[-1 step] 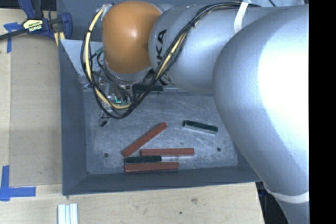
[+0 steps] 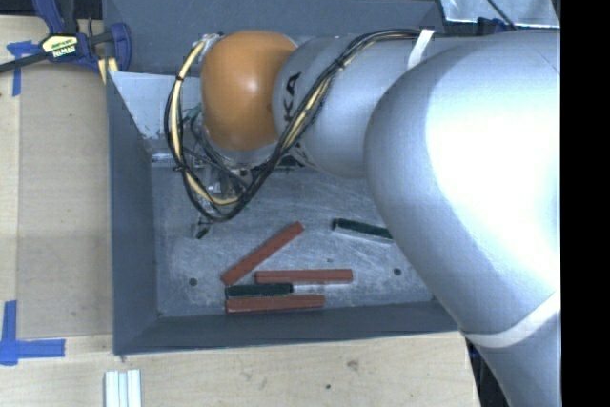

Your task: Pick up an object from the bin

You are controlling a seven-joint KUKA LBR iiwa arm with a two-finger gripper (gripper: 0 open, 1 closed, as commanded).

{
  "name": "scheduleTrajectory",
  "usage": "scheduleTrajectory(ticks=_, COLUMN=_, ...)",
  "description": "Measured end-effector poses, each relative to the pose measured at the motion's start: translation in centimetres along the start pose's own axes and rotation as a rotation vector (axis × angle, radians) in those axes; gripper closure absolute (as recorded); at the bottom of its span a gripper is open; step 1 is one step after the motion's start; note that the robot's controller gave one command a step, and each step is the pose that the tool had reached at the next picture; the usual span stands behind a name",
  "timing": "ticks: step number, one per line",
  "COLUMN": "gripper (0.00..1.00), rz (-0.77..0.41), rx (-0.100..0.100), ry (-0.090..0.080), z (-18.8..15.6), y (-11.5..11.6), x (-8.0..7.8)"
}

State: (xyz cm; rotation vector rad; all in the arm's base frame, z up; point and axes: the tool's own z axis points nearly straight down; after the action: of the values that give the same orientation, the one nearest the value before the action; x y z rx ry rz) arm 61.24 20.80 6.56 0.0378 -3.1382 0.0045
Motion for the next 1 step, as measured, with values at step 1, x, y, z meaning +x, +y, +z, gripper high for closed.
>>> scheduleTrajectory(ticks=1, gripper=0.0, rz=-0.095, rx=0.0, ry=-0.003, z=-0.65, y=-5.22, x=-0.98)
